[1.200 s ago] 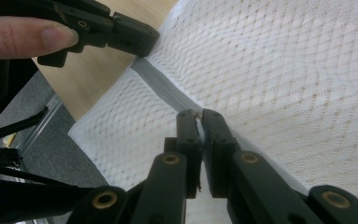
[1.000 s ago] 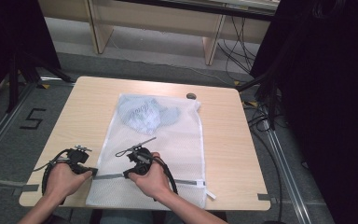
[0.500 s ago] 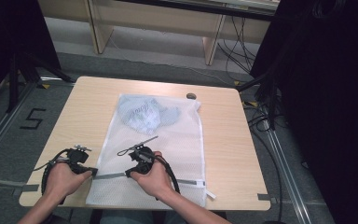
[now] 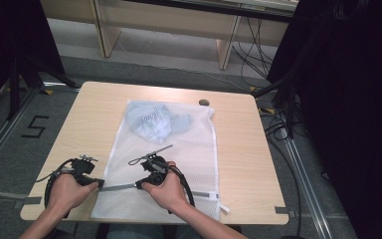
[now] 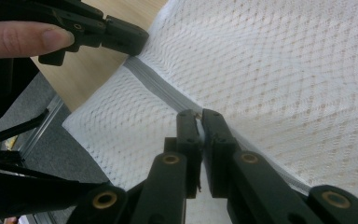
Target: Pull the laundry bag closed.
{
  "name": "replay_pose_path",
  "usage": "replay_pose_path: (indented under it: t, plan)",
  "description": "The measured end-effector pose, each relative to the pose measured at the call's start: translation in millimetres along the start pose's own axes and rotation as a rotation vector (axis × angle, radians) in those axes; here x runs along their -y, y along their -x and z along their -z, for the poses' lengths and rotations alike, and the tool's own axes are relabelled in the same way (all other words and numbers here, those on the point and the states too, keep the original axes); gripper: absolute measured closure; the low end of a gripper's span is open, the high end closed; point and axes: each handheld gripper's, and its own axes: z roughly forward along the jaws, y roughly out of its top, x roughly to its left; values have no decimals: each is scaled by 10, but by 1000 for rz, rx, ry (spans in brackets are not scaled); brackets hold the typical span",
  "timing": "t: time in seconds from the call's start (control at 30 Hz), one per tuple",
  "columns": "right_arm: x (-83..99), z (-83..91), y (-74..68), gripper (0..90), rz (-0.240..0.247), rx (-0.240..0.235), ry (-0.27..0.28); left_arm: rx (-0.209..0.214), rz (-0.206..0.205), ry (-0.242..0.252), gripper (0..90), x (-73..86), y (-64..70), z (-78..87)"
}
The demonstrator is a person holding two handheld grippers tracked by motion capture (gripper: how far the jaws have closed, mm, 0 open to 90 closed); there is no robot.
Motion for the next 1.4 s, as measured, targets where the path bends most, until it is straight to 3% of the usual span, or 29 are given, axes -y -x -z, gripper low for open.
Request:
replay_pose_path:
  t: [0.6,0.63,0.73,0.8,1.07,1.13,1.3,1.33,1.37,1.4]
  plan:
    - [39,49,43,871,-7,-11,5,-3,-15,0,899,-8,-5,-3]
    - [43,55,39,871,-18,-11,2,-3,-1,3,899,-4,5,-4]
    - [52,68,41,870,-12,-12,4,2,-18,-11,899,-9,-10,5]
    - [56,83,48,871,-8,-12,4,-7,5,-5,899,-9,8,-2]
    - [85,120,74,870,-17,-5,5,-4,-3,-1,899,-5,8,-2]
    - [91,121,108,870,11,-9,16,-4,-5,-11,899,-8,7,5]
    - [111,134,135,871,22,-7,22,-5,-4,-4,899,-9,9,-2]
    - [115,136,134,871,21,-5,21,-9,-9,-6,899,-10,11,-2]
    - [122,146,115,870,-24,-7,4,-15,-9,-11,899,-11,18,2]
    - [122,146,115,870,-24,-7,4,-11,-8,-11,899,-11,15,2]
